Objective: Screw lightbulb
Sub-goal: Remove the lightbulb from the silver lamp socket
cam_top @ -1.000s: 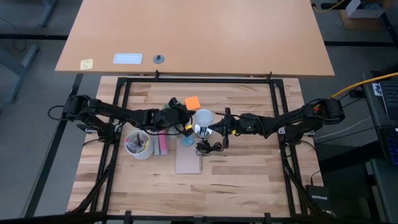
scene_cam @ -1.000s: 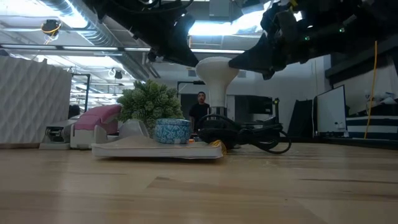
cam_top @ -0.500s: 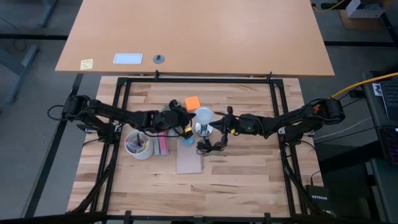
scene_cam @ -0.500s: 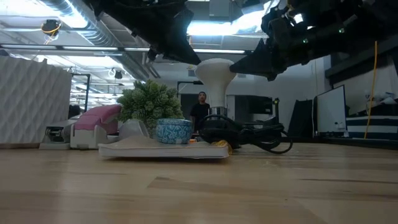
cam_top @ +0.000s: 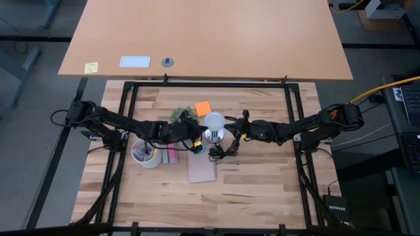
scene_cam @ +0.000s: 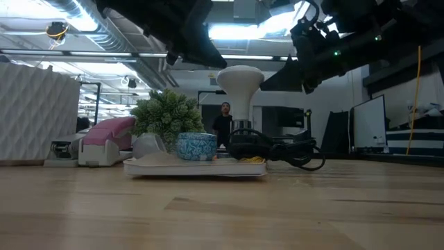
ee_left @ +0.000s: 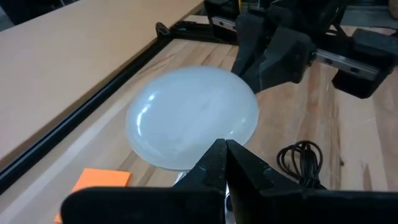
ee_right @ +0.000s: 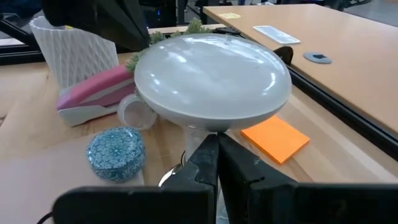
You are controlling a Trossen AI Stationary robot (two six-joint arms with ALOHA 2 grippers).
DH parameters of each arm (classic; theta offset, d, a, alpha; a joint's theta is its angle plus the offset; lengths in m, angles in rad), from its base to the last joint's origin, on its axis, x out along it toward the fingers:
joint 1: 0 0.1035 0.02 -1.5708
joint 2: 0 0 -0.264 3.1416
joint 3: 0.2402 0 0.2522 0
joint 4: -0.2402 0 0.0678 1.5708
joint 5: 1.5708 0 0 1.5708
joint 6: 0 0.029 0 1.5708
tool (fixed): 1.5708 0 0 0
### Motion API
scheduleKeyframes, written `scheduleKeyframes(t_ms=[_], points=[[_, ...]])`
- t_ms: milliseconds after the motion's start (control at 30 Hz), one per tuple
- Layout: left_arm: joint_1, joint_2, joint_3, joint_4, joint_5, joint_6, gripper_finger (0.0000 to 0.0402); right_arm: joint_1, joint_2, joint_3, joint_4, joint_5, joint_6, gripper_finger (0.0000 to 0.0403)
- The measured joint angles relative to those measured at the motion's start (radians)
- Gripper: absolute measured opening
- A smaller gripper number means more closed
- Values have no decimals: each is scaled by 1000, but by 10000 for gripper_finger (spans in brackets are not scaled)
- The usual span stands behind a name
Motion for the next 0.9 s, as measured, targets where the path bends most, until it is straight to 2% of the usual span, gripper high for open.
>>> scheduleKeyframes(t_ms=[500, 700, 900], points=[[0, 0, 0, 29, -24, 10, 0, 0, 0, 0, -1, -6, 0, 12], [1, 0, 0, 131, -42, 103, 0, 1, -43, 0, -2, -15, -3, 12], [3, -1, 0, 157, -48, 140, 0, 2, -90, 0, -15, -42, -3, 12]])
